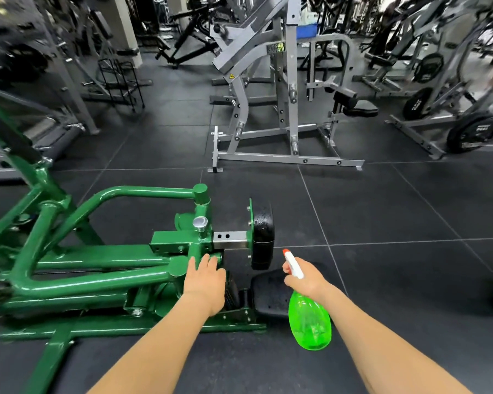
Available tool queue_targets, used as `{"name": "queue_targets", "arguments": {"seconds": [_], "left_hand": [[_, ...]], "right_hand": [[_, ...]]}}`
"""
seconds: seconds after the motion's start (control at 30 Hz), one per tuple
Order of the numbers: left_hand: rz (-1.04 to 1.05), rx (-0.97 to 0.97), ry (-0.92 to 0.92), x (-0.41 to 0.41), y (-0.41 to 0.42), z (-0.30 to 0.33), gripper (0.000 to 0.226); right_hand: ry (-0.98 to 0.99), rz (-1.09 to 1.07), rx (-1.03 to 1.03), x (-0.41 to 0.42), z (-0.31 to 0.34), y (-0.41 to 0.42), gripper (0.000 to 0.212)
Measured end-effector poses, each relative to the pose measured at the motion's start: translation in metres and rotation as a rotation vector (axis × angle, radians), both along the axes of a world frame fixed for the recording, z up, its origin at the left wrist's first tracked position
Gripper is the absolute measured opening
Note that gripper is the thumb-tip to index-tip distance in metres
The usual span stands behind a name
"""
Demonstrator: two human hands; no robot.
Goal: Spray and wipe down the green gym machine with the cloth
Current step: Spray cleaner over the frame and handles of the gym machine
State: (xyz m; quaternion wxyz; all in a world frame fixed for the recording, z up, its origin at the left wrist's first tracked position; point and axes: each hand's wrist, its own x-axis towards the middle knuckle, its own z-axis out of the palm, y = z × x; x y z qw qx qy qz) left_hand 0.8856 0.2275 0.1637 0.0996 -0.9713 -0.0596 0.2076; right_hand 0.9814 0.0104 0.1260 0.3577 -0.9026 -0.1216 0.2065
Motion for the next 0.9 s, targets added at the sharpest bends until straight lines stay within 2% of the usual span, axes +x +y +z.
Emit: {"name": "queue_targets", "arguments": {"seconds": [0.3,0.4,0.53,0.63,0.73,0.9], "left_hand": [[0.008,-0.117,-0.05,0.038,0.021,0.007,0.065],[0.027,-0.232,-0.067,0.05,0.02,0.011,0.057],[0.057,-0.347,-0.012,0.063,0.02,0.015,0.059],[0.113,-0.425,0.033,0.073,0.018,0.019,0.068],[0.188,-0.491,0.059,0.087,0.009,0.018,0.071],[0.353,-0.556,0.02,0.113,-0.024,0.009,0.06]], "right_hand": [[0.048,-0.14,0.172,0.036,0.026,0.004,0.038],[0.069,-0.134,0.22,0.055,0.038,0.001,0.033],[0.158,-0.012,0.148,0.076,0.039,-0.004,0.012],[0.234,0.12,0.091,0.095,0.039,-0.004,0.012],[0.277,0.15,0.068,0.123,0.029,-0.003,0.012],[0.226,0.248,0.001,0.164,0.017,-0.012,0.018]]}}
